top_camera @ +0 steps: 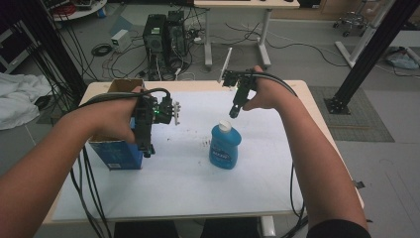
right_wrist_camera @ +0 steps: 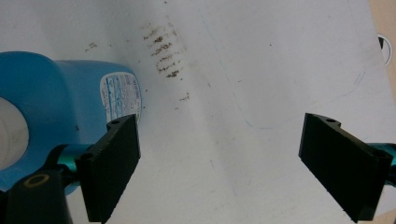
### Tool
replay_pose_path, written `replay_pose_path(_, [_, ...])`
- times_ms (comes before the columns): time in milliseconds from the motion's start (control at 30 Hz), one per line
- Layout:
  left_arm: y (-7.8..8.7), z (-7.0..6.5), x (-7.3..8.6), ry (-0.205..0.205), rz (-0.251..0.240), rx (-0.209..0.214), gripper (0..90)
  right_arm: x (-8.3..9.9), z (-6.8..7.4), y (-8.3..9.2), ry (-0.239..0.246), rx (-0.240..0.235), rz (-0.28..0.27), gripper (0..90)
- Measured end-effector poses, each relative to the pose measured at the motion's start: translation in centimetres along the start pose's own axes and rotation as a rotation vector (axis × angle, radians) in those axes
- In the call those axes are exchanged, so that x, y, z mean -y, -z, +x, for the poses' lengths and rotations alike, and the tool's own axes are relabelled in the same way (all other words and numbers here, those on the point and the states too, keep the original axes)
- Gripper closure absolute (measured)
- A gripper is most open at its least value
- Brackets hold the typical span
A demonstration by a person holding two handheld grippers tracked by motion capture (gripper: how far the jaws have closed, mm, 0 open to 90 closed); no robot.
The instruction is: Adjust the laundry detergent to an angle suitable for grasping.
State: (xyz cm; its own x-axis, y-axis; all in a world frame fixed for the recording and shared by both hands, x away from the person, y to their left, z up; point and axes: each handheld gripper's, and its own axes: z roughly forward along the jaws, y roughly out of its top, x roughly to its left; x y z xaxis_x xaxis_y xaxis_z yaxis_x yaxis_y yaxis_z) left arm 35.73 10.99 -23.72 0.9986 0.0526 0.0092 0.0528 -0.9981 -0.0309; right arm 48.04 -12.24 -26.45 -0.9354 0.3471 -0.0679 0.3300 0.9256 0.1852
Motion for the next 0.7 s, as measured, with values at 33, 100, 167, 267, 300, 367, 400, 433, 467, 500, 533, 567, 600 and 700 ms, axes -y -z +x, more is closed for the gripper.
replay_pose_path(33, [0.00,0.04,-0.04,-0.001,0.002,0.001,4.0,0.05,0.04,0.03,-0.007,0.000,0.000,11.7])
replay_pose_path(100, [-0.11,0.08,-0.19,0.002,0.004,0.006,4.0,0.25,0.01,0.13,-0.005,0.000,0.000,11.7])
replay_pose_path(167, [-0.15,0.16,-0.32,-0.001,0.010,0.004,4.0,0.37,-0.02,0.23,-0.005,0.003,-0.002,11.7])
replay_pose_path(267, [-0.20,0.08,-0.47,0.003,0.010,0.007,4.0,0.54,0.01,0.39,-0.010,0.007,-0.016,11.7])
replay_pose_path(300, [-0.20,0.08,-0.54,-0.001,0.011,0.007,4.0,0.59,0.00,0.37,-0.007,0.006,-0.022,11.7])
replay_pose_path(367, [-0.09,0.07,-0.66,-0.004,0.010,0.004,4.0,0.62,0.00,0.27,-0.002,0.005,-0.015,11.7])
replay_pose_path(400, [-0.09,0.07,-0.66,-0.004,0.010,0.004,4.0,0.62,0.00,0.27,-0.002,0.005,-0.015,11.7])
replay_pose_path(433, [-0.09,0.07,-0.66,-0.004,0.010,0.004,4.0,0.61,0.08,0.19,-0.007,0.006,-0.014,11.7])
replay_pose_path(467, [0.02,0.06,-0.77,-0.005,0.005,0.000,4.0,0.61,0.08,0.19,-0.007,0.006,-0.014,11.7])
replay_pose_path(500, [0.03,0.03,-0.80,-0.002,0.001,0.004,4.0,0.56,0.09,0.09,0.000,0.004,-0.009,11.7])
replay_pose_path(533, [0.03,0.02,-0.84,-0.002,0.000,0.006,4.0,0.51,-0.04,0.04,0.000,-0.004,-0.016,11.7])
replay_pose_path(567, [0.05,0.06,-0.91,-0.011,0.007,0.006,4.0,0.51,-0.12,0.06,-0.007,-0.006,-0.018,11.7])
replay_pose_path(600, [0.03,0.08,-0.90,-0.009,0.005,0.008,4.0,0.52,-0.26,0.05,-0.005,-0.008,-0.024,11.7])
replay_pose_path(700, [0.05,0.23,-0.89,-0.009,0.007,0.006,4.0,0.56,-0.42,-0.01,-0.015,-0.007,-0.026,11.7])
